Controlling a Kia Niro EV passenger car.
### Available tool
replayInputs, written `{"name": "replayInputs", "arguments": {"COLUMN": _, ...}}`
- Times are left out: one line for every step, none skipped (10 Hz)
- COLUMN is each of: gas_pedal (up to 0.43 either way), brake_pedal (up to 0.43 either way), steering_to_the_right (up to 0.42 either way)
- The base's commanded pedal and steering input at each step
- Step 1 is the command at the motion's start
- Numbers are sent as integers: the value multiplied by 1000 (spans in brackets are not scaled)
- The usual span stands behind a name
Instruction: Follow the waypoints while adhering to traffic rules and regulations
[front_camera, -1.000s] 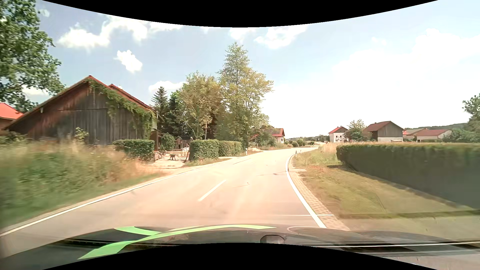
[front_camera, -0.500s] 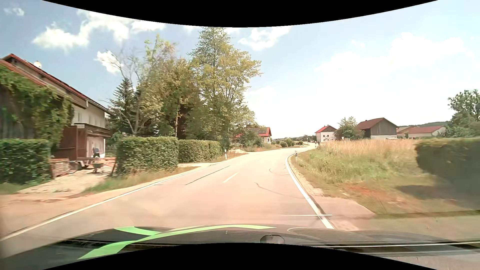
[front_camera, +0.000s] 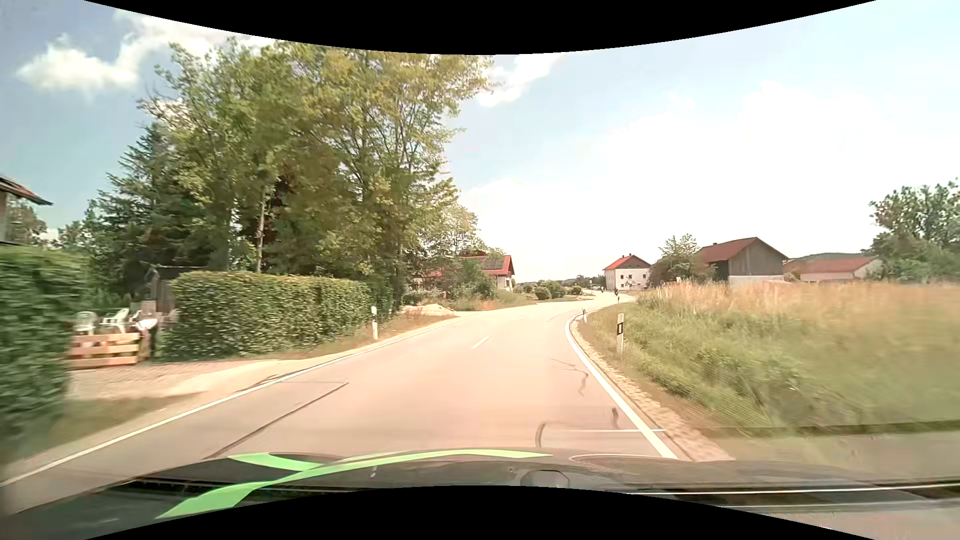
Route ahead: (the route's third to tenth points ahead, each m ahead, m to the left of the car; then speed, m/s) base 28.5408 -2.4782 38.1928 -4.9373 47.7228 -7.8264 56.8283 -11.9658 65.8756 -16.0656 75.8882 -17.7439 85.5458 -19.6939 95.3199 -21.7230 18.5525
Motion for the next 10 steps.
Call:
{"name": "replayInputs", "arguments": {"gas_pedal": 197, "brake_pedal": 0, "steering_to_the_right": 39}}
{"name": "replayInputs", "arguments": {"gas_pedal": 197, "brake_pedal": 0, "steering_to_the_right": 39}}
{"name": "replayInputs", "arguments": {"gas_pedal": 197, "brake_pedal": 0, "steering_to_the_right": 39}}
{"name": "replayInputs", "arguments": {"gas_pedal": 177, "brake_pedal": 0, "steering_to_the_right": 39}}
{"name": "replayInputs", "arguments": {"gas_pedal": 169, "brake_pedal": 0, "steering_to_the_right": 39}}
{"name": "replayInputs", "arguments": {"gas_pedal": 169, "brake_pedal": 0, "steering_to_the_right": 39}}
{"name": "replayInputs", "arguments": {"gas_pedal": 177, "brake_pedal": 0, "steering_to_the_right": 39}}
{"name": "replayInputs", "arguments": {"gas_pedal": 177, "brake_pedal": 0, "steering_to_the_right": 41}}
{"name": "replayInputs", "arguments": {"gas_pedal": 177, "brake_pedal": 0, "steering_to_the_right": 43}}
{"name": "replayInputs", "arguments": {"gas_pedal": 177, "brake_pedal": 0, "steering_to_the_right": 43}}
